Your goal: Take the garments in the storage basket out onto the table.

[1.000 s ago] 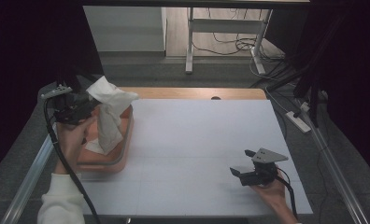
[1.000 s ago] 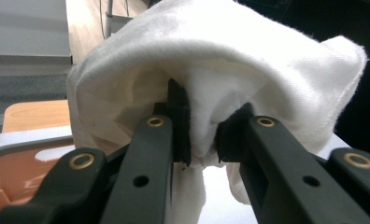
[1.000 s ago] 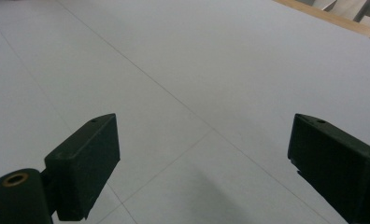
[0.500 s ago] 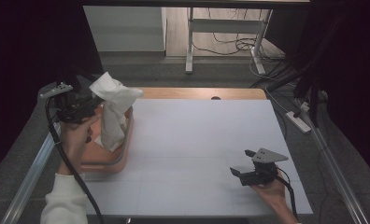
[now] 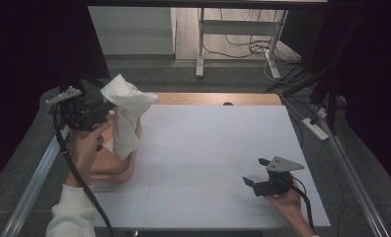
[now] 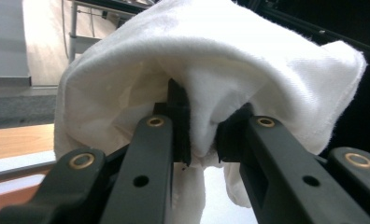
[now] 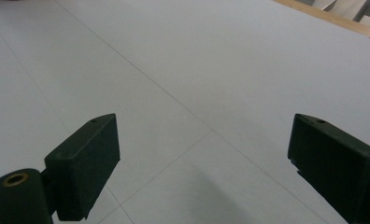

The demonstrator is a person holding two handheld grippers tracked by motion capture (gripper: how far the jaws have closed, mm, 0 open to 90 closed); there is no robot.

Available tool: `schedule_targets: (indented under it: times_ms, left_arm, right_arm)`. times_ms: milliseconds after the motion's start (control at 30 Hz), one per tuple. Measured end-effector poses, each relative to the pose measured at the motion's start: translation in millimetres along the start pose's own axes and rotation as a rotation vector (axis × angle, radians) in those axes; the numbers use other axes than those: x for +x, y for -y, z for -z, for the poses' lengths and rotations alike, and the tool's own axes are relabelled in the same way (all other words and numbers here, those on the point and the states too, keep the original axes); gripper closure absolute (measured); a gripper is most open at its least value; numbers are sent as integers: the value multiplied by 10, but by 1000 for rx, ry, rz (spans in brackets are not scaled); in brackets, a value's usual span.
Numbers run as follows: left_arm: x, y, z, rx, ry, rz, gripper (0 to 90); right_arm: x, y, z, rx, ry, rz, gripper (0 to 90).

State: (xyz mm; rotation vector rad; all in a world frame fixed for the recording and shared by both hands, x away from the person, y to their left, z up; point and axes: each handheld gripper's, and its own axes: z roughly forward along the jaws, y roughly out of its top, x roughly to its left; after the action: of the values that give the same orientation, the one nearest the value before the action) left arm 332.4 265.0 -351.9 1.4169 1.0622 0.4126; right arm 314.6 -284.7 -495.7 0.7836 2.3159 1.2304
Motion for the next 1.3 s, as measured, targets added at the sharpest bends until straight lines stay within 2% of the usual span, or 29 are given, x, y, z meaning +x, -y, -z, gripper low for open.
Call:
schedule_targets:
  times_ms: [200, 400, 1300]
  left_arm:
    - [-144, -17, -59, -1, 48, -19, 779]
    - [-230, -12, -122, 3, 80, -24, 779]
    - [-392, 56, -329, 38, 133, -29, 778]
  right_arm:
    - [1, 0, 7, 5, 7, 0, 94]
    - [0, 0, 4, 2, 3, 1, 94]
    - [1, 1, 5, 5, 7, 0, 94]
